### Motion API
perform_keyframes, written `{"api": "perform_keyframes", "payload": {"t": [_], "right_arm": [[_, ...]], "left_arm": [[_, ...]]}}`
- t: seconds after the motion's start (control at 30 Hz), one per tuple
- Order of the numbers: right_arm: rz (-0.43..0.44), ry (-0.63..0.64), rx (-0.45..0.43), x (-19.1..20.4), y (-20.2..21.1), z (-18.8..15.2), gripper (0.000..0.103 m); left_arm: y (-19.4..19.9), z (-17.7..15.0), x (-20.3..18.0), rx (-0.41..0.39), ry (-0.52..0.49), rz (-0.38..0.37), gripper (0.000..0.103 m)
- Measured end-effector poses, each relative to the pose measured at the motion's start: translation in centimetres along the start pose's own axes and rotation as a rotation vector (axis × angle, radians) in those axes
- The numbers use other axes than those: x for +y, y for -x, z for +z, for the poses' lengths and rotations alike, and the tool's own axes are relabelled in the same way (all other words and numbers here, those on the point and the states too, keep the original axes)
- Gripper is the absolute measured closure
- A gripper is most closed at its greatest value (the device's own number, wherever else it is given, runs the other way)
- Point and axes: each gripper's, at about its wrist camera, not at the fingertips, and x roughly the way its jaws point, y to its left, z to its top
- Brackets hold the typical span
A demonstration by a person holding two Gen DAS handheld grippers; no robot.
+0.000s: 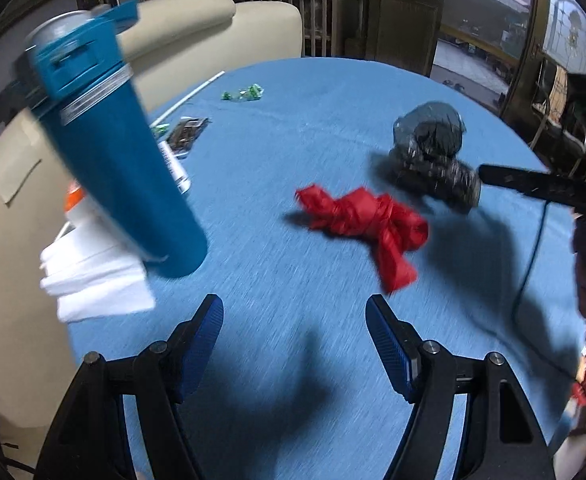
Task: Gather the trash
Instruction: 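Grasp the black plastic bag with the right tool while the left grasps the red ribbon bag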
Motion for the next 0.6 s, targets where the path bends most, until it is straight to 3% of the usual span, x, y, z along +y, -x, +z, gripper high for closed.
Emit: {"api": "perform_keyframes", "payload": {"t": [0.2, 0.3, 0.33, 0.47, 0.5, 0.53, 0.6], "right_arm": [[-0.015, 0.098, 0.019, 0.8, -3.8, 3.1, 0.024], [-0.014, 0.11, 0.079, 0.7, -6.2, 3.3, 0.025], [-0.009, 0.108, 0.094, 0.7, -6.6, 3.1, 0.037], [0.017, 0.073, 0.057, 0.3, -5.6, 2.1, 0.056], [0.032, 0.051, 0.053, 0.0, -4.9, 1.7, 0.077], [0.043, 0.02, 0.048, -0.7, -3.9, 1.1, 0.088], [0.047, -0.02, 0.035, -1.6, -2.3, 0.2, 0.088]], "left_arm": [[-1.8, 3.0, -0.4, 0.03, 0.084, -0.054, 0.029], [-2.9, 3.8, -1.0, 0.055, 0.1, -0.069, 0.029], [-3.2, 4.0, -1.0, 0.065, 0.106, -0.07, 0.029], [-4.7, 4.8, -1.2, 0.098, 0.133, -0.081, 0.029], [-5.0, 5.1, -1.4, 0.105, 0.138, -0.081, 0.029], [-5.4, 5.3, -1.6, 0.11, 0.142, -0.084, 0.029], [-6.1, 5.8, -2.3, 0.116, 0.141, -0.095, 0.029]]}}
